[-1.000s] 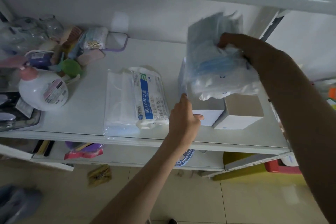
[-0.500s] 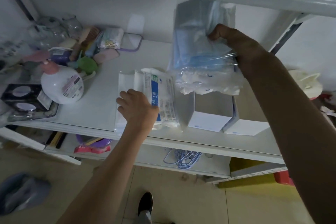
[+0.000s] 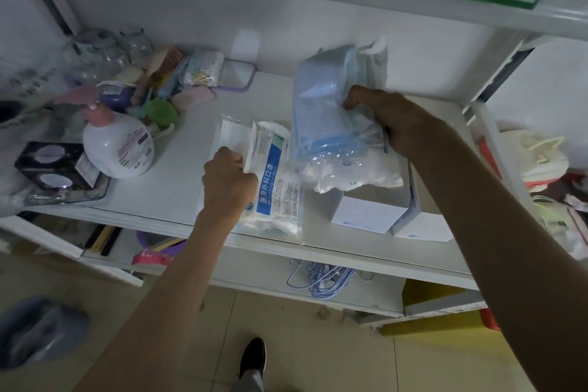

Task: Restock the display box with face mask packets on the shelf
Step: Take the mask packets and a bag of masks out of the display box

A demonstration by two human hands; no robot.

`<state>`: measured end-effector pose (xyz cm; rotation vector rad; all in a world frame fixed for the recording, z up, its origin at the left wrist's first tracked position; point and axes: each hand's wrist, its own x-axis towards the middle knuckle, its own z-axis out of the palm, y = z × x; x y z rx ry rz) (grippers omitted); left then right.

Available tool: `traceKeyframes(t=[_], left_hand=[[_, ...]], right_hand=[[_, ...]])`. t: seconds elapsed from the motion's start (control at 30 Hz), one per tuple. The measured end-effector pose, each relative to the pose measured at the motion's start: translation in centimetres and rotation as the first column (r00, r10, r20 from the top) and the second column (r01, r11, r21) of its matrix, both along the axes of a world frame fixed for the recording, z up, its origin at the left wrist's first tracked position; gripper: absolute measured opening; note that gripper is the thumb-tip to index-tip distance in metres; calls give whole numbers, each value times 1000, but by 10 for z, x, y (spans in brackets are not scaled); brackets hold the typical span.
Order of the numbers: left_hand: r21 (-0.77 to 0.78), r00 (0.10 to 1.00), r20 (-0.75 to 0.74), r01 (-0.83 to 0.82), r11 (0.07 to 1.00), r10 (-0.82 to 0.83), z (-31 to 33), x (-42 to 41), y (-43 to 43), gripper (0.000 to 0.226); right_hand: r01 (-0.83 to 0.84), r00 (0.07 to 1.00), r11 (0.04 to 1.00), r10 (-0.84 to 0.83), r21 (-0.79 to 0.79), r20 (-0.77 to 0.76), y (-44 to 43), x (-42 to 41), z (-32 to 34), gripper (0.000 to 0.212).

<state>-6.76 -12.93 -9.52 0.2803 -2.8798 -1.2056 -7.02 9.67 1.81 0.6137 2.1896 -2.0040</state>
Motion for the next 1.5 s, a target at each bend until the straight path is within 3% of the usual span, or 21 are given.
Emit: traceKeyframes(t=[0.17,0.27,0.37,0.43,0.53,0.6,0.73,0.77,0.83,0.9,1.03,1.2,1.3,1.37,1.4,1.43,1.5], left_hand=[[86,990,46,-139,987,135,2,5,-21,38],[110,984,23,-175,978,174,-1,7,-36,39],[-69,980,25,-194,979,196,-9,8,-44,57],[-185,973,61,-208,960,222,-12,10,-47,72],[-97,983,125,-124,988,135,-15,9,-53,63],[-41,987,147,-63,997,69,-15,9,-55,52],[-54,983,176,-34,998,43,-16,10,-54,58],[-69,981,188,-34,997,47,-17,10,-51,59],[-121,979,196,-39,992,62,-20,10,-47,70],[-169,983,166,-44,985,72,-21,11,-45,85],[-145,993,110,-32,989,48,-25,8,-44,77],[-95,992,128,18,995,-6,-33,-5,-40,62],[-80,988,154,41,996,-28,-35,-12,-41,56],[-82,988,150,49,995,-37,-35,-14,-41,53],[-88,988,145,59,994,-46,-35,-14,-41,52],[-94,989,139,69,993,-55,-36,-15,-41,51],[-89,989,134,73,993,-60,-38,-14,-39,51]], right_hand=[[-45,998,997,42,65,40,-26,2,-7,16],[-42,998,997,39,58,54,-52,5,-17,18],[21,994,1000,-21,-1,104,-77,7,-39,7],[71,987,997,-68,-10,145,-85,11,-56,20],[71,981,997,-74,22,182,-85,20,-70,9],[65,982,997,-71,42,174,-78,23,-75,15],[65,983,989,-86,132,163,-74,20,-81,12],[59,982,979,-92,196,163,-76,19,-84,22],[27,983,944,-85,330,164,-78,17,-93,74],[-16,991,895,-44,446,125,-81,18,-101,89],[-91,995,823,54,561,81,-79,20,-107,88],[-85,987,644,158,760,-23,-68,23,-97,64],[65,961,585,181,808,-209,-52,37,-74,57],[269,925,512,99,816,-367,-31,52,-58,51],[330,927,457,10,826,-375,-16,58,-54,51],[312,949,421,-106,851,-296,2,63,-53,56],[119,958,456,-288,882,19,33,71,-61,71]])
